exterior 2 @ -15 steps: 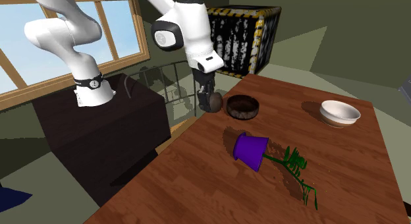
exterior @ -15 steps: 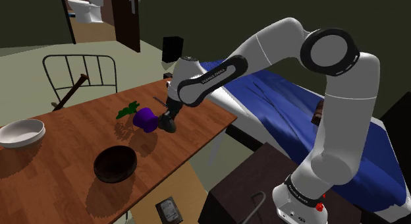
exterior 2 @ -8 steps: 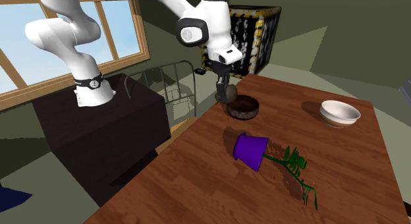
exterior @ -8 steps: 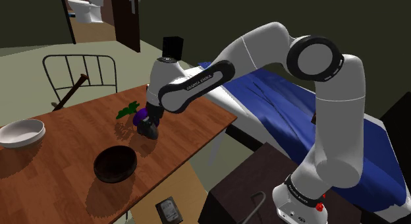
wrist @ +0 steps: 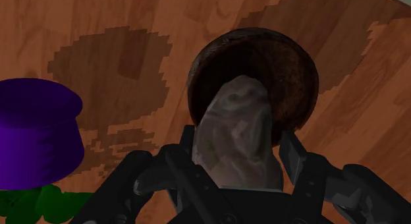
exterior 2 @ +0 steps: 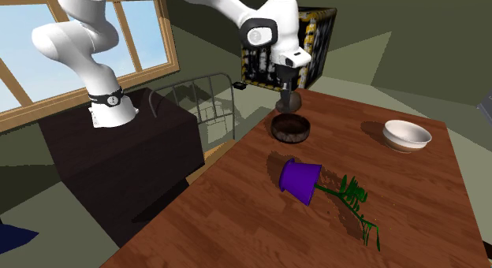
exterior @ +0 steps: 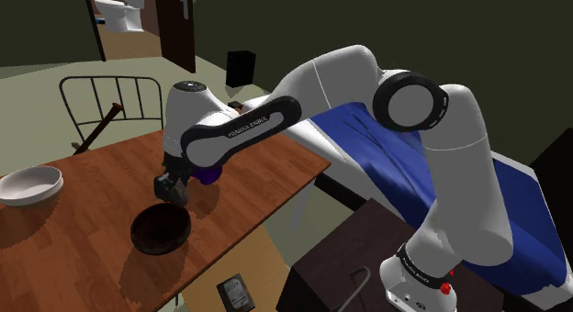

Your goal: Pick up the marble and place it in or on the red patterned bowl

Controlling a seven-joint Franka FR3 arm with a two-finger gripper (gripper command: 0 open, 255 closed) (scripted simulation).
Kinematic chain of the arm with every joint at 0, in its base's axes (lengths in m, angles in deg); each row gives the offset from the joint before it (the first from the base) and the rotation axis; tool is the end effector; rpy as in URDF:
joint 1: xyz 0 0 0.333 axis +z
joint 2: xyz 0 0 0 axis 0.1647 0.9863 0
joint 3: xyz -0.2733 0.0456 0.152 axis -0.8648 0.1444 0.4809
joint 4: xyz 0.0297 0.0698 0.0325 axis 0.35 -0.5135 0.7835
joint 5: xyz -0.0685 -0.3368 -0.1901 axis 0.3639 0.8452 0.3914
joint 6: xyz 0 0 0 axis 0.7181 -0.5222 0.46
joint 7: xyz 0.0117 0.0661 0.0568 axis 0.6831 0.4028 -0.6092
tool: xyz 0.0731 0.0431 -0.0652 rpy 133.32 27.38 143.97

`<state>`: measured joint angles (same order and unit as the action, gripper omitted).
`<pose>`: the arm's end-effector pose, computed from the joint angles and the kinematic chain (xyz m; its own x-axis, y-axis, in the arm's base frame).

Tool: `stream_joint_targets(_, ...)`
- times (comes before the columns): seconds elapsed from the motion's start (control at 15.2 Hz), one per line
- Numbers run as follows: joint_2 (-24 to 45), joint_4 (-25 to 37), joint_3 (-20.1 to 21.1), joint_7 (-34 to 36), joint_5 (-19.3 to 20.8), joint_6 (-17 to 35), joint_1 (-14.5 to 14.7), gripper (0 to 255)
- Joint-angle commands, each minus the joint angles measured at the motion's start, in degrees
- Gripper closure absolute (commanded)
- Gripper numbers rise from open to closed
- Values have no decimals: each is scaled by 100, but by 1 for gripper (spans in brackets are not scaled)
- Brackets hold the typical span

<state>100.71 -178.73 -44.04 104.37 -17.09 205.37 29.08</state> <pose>0.5861 0.4179 0.2770 0.8850 0.4393 0.1542 0.4557 -0.8851 -0.0942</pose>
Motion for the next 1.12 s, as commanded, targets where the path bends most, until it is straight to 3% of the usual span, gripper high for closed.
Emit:
stream_joint_targets(0.0,291,519,-39,185,72,-215,265,255)
stream_joint_targets(0.13,600,1071,-74,319,127,-447,506,255)
stream_joint_targets(1.06,1247,1081,-226,366,269,191,601,255)
